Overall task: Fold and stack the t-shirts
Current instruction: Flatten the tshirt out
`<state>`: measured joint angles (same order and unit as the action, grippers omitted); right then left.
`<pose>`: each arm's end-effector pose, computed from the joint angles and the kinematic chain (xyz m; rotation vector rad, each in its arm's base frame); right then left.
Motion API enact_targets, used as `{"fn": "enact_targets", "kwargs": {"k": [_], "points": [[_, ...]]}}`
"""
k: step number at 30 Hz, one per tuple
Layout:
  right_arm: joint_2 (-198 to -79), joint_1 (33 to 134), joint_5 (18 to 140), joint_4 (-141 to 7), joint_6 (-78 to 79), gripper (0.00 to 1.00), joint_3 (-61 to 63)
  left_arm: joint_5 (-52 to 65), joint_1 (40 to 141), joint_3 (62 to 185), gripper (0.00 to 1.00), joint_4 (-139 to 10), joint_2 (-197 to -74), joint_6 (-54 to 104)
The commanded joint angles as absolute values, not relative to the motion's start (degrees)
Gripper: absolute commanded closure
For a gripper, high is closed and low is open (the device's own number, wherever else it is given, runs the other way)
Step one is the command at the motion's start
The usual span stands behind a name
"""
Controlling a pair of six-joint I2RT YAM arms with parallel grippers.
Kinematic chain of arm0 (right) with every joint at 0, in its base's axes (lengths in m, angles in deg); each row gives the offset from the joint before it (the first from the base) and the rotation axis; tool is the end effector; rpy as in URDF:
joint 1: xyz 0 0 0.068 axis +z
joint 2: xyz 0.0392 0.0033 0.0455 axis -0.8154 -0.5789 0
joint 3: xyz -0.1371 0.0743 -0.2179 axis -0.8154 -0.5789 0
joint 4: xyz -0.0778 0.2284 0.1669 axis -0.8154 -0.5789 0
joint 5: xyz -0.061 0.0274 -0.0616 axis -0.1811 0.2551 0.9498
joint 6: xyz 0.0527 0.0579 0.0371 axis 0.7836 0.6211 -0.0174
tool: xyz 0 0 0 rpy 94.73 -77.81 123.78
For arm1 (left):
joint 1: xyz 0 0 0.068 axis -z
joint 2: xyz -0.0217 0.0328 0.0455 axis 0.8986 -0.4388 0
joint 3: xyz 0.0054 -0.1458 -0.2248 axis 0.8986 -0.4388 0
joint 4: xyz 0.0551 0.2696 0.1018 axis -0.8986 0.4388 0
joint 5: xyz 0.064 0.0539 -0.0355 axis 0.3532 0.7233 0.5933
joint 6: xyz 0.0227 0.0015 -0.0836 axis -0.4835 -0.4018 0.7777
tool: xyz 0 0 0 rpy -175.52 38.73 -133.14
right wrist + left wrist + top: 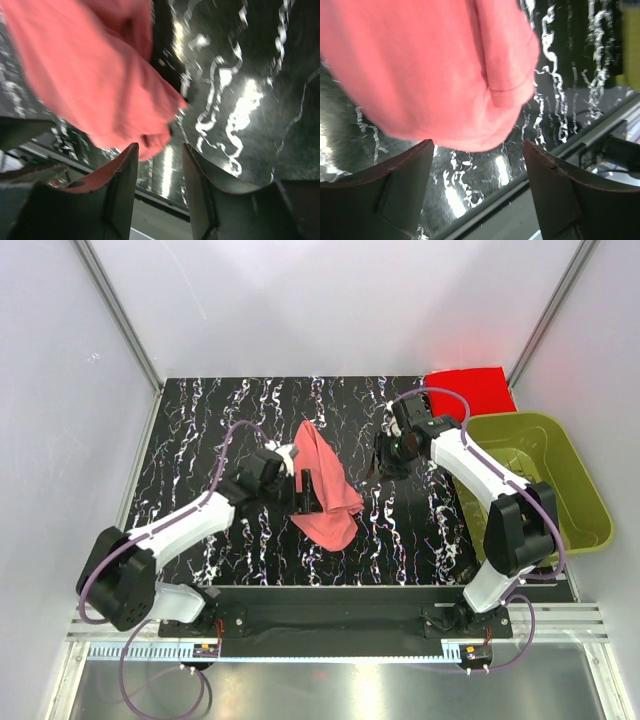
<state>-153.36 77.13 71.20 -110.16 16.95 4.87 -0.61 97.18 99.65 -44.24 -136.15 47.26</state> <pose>0.3661 0.1740 0.2211 -0.0860 2.7036 0.6177 0.2687 -0.2004 0.1821 0.1324 2.5110 -0.8464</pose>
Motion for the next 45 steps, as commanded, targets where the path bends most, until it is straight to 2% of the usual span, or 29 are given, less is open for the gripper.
{"fn": "enact_targets", "kwargs": {"k": [1,2,6,8,10,12,15,19,21,22,23,24,25,31,36,41,45], "points": [[-149.67,77.48,73.10,-109.97,12.85,0.50,2.61,5.20,99.04,95.31,0.19,-51.99,-138.08,53.10],[-148.88,77.48,72.49,-109.71,11.97,0.48,1.99,5.73,99.22,94.17,0.16,-53.13,-139.12,54.08],[-148.78,78.96,65.65,-105.67,9.15,0.41,-1.17,8.97,99.83,92.22,0.13,-56.39,-142.56,55.84],[-150.44,81.42,63.71,-100.67,7.75,0.35,-3.37,11.34,99.83,92.58,0.12,-56.39,-143.61,55.23],[-152.46,83.44,65.10,-97.93,7.48,0.34,-2.94,12.76,99.05,92.84,0.14,-56.74,-143.36,54.53],[-155.72,84.33,65.89,-96.97,6.95,0.34,-1.89,12.15,97.56,92.76,0.30,-59.37,-143.00,53.92],[-159.50,85.39,66.94,-94.77,6.08,0.34,0.04,9.18,94.04,92.40,0.70,-62.19,-142.12,53.74],[-164.50,85.39,67.65,-94.59,5.11,0.36,4.25,6.00,89.47,94.95,0.93,-60.18,-141.86,52.33],[-166.71,85.47,67.91,-94.76,6.33,0.46,5.76,4.60,88.06,95.74,0.99,-59.39,-141.60,52.07],[-167.06,85.39,68.44,-94.85,7.12,0.56,7.07,4.16,87.71,96.00,1.00,-59.04,-141.25,52.07],[-166.89,85.39,69.31,-95.11,7.74,0.81,7.52,3.72,87.44,96.44,1.00,-58.77,-141.07,52.07],[-166.54,85.47,70.80,-95.38,8.26,0.93,8.04,2.58,87.18,96.71,1.00,-58.51,-140.81,51.98],[-166.10,85.39,71.51,-95.73,8.71,1.00,8.92,2.05,87.09,97.06,1.00,-58.07,-140.46,51.63],[-158.46,85.39,79.86,-104.51,9.85,1.00,15.59,2.04,87.00,106.62,1.00,-46.13,-136.51,46.54],[-146.70,85.47,90.14,-116.44,12.30,1.00,25.07,1.96,87.09,124.45,1.00,-30.93,-128.87,45.12],[-140.19,85.30,95.59,-119.29,14.42,1.00,29.40,3.27,86.56,139.66,1.00,-18.72,-127.27,43.02],[-137.71,85.30,98.23,-117.53,14.60,1.00,27.83,2.05,82.98,136.80,1.00,-17.90,-127.09,42.31]]}}
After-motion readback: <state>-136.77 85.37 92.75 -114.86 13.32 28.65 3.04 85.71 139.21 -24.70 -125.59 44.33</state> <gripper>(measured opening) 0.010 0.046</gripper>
